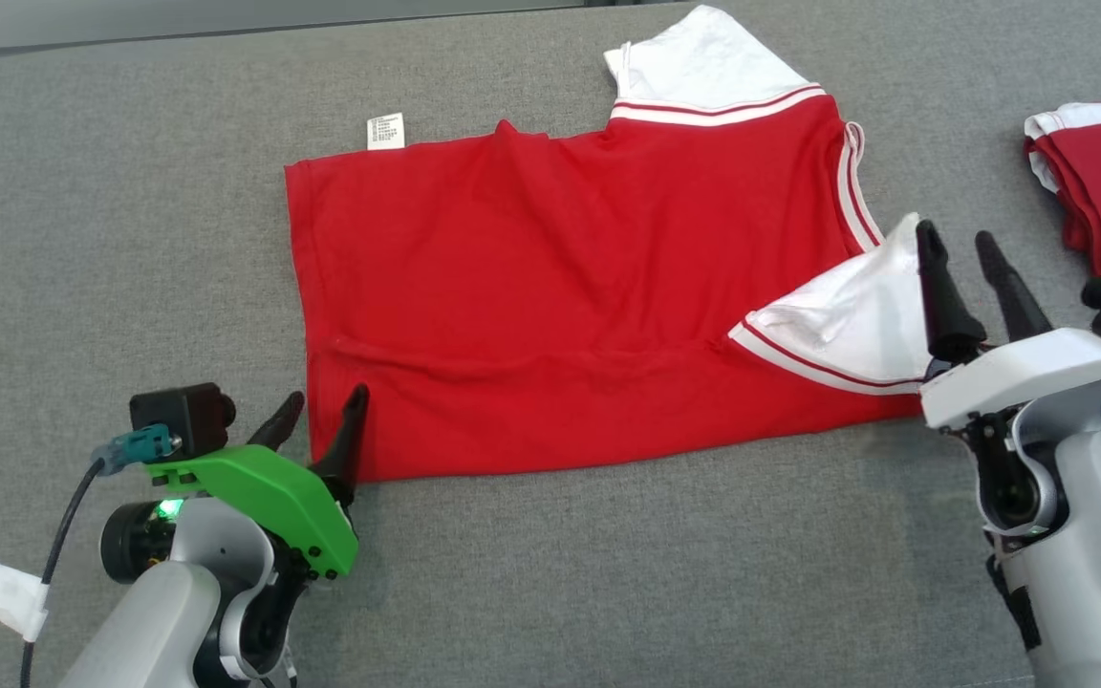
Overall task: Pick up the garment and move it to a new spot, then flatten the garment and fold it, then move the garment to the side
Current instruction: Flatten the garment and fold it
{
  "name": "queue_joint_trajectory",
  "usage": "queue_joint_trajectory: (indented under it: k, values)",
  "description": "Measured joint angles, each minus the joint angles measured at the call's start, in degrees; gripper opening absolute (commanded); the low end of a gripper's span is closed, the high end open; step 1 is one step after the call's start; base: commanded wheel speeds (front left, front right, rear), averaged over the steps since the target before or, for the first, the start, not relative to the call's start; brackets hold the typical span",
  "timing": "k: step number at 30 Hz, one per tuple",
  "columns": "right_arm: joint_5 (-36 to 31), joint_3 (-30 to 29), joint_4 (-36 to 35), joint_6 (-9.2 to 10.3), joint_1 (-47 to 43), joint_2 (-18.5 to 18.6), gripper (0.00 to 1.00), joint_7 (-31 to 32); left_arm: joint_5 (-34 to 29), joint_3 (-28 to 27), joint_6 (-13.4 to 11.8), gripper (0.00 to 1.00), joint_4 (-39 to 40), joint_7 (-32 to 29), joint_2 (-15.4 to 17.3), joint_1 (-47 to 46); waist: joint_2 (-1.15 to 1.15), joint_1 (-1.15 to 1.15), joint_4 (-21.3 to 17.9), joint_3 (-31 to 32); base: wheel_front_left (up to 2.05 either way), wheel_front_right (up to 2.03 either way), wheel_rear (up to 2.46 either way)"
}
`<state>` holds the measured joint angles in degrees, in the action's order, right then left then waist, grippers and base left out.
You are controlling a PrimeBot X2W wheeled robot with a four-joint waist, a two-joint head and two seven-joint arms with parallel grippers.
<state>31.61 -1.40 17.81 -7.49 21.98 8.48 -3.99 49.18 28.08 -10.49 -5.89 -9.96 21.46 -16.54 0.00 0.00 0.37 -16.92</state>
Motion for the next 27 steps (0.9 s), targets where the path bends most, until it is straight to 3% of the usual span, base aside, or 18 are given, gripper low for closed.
queue_joint_trajectory:
  k: [4,10,12,18,27]
  values:
    - [-0.6,1.7,-5.6,0.00,-2.0,5.8,1.00,4.4,-1.4,-0.2,-1.2,1.00,2.1,0.5,2.9,2.1,0.00,0.00,-0.1,0.6,0.00,0.00,0.00]
    - [-3.4,4.6,-17.1,0.00,-10.2,17.3,1.00,23.2,-2.3,1.1,-1.8,1.00,9.2,-4.3,8.5,6.9,0.00,0.00,-0.4,1.1,0.00,0.00,0.00]
    - [-3.4,4.2,-20.2,0.00,-11.6,19.0,1.00,28.1,-2.2,0.9,-2.4,1.00,11.2,-5.8,9.6,7.0,0.00,0.00,-0.3,0.7,0.00,0.00,0.00]
    - [-4.4,2.8,-23.4,0.00,-12.2,19.2,1.00,36.1,-0.2,1.6,-1.9,1.00,11.4,-10.3,9.6,3.9,0.00,0.00,0.0,-2.2,0.00,0.00,0.00]
    - [-8.2,2.8,-17.3,0.00,-7.0,15.4,1.00,37.4,-0.3,2.8,0.6,1.00,5.5,-11.4,7.7,-2.2,0.00,0.00,0.9,-8.9,0.00,0.00,0.00]
